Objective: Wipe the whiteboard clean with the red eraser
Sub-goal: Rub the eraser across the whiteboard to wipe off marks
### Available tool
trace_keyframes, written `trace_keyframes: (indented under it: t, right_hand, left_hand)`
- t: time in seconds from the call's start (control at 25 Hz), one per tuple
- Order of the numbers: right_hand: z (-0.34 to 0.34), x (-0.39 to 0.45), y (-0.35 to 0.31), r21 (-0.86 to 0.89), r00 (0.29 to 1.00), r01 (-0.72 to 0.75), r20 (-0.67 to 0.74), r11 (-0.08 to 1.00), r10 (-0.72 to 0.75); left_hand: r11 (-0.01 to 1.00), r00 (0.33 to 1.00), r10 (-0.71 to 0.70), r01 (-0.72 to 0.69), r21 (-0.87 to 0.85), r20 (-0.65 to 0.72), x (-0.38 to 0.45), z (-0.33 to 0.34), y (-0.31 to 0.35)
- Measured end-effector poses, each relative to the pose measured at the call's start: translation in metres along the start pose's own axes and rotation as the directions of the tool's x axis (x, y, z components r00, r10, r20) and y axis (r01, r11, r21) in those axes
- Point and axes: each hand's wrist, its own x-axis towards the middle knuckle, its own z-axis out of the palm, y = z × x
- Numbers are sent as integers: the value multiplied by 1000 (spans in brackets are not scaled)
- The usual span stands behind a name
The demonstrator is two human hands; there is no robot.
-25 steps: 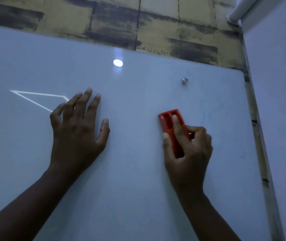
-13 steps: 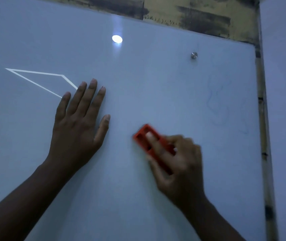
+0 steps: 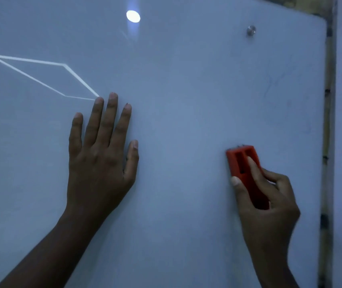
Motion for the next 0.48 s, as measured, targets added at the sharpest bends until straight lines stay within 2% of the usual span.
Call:
trace_keyframes:
  t: [0.16, 0.36, 0.44, 0.48]
  right_hand:
    - [18, -38, -31, -64, 969, 189, 171, 980, -176]
    - [14, -107, -38, -63, 860, 374, 397, 925, -321]
    - [4, -107, -31, -66, 838, 401, 429, 914, -337]
    - [-3, -103, -24, -73, 851, 384, 414, 920, -323]
  left_hand:
    - [1000, 999, -25, 25, -5, 20, -22, -1, 5]
    - [999, 999, -2, 4, -35, 45, -46, -5, 4]
    - [999, 998, 23, -22, -37, 51, -55, -8, -2]
    - [999, 998, 40, -38, -33, 53, -59, -10, -5]
